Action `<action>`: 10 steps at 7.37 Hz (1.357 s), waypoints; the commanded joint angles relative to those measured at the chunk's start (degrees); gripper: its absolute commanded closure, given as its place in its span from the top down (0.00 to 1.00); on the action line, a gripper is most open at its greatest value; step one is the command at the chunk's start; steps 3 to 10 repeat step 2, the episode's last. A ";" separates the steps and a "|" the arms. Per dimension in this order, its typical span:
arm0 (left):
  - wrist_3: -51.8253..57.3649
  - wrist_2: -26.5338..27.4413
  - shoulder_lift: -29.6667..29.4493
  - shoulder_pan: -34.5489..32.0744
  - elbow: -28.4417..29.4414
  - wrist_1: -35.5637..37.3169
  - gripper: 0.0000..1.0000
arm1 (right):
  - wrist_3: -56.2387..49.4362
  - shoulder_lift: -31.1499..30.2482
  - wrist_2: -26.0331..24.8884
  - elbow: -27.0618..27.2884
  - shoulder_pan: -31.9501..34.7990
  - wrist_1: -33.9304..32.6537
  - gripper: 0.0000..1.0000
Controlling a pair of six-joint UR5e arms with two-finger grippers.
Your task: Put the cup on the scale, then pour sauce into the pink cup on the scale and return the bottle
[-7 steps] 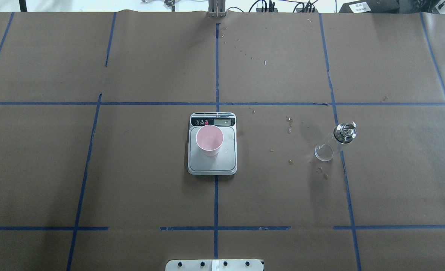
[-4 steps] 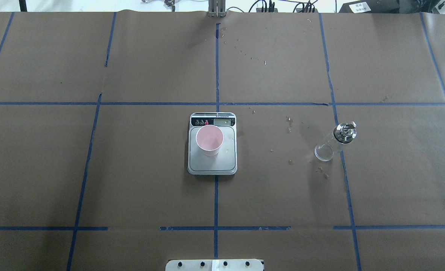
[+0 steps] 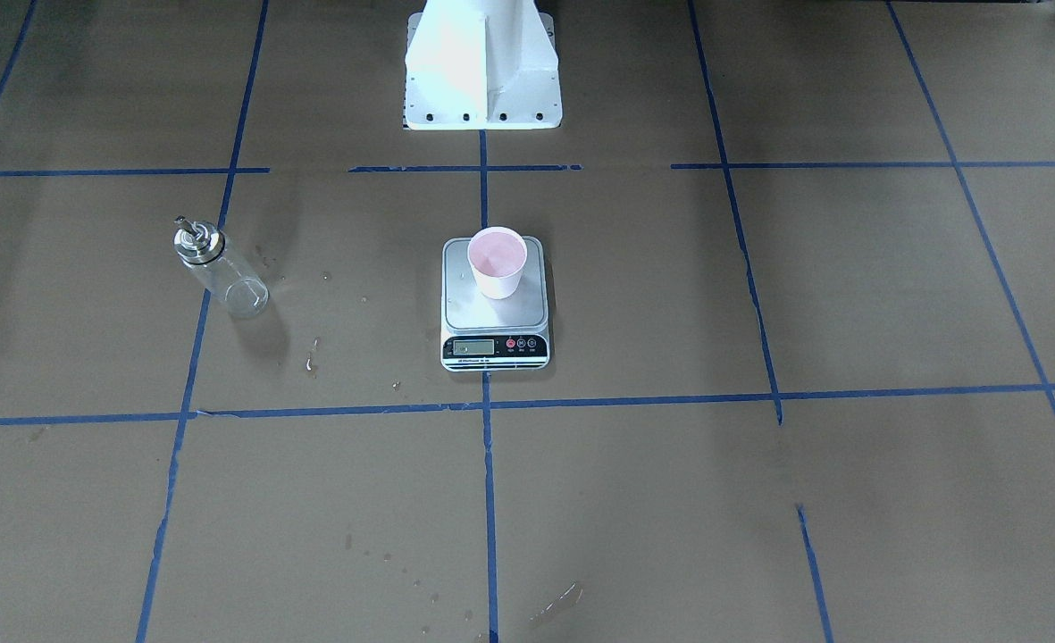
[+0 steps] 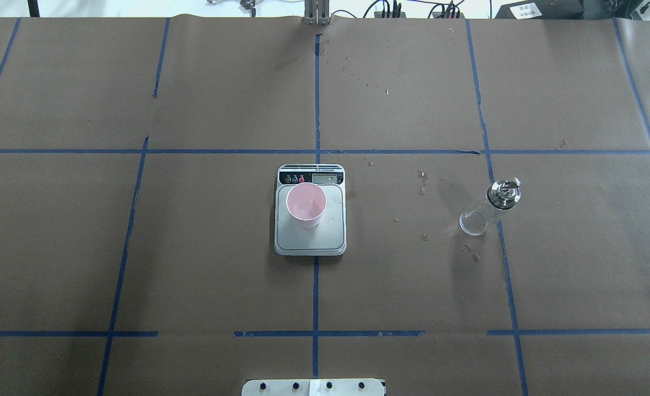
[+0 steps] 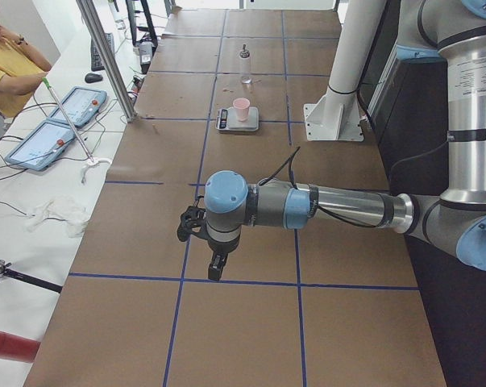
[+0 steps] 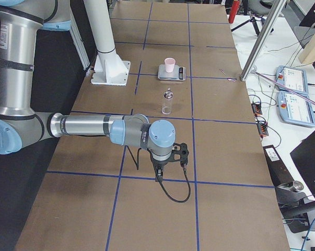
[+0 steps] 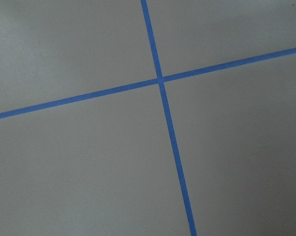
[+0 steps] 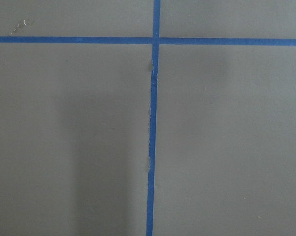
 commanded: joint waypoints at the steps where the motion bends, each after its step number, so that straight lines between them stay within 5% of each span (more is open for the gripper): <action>1: 0.10 0.66 -0.03 0.00 -0.29 -1.91 1.00 | -0.19 0.18 -0.03 0.06 -0.08 0.05 1.00; 10: 0.11 2.14 0.05 0.00 -0.20 -3.23 1.00 | -0.27 0.35 -0.03 0.06 -0.08 0.05 1.00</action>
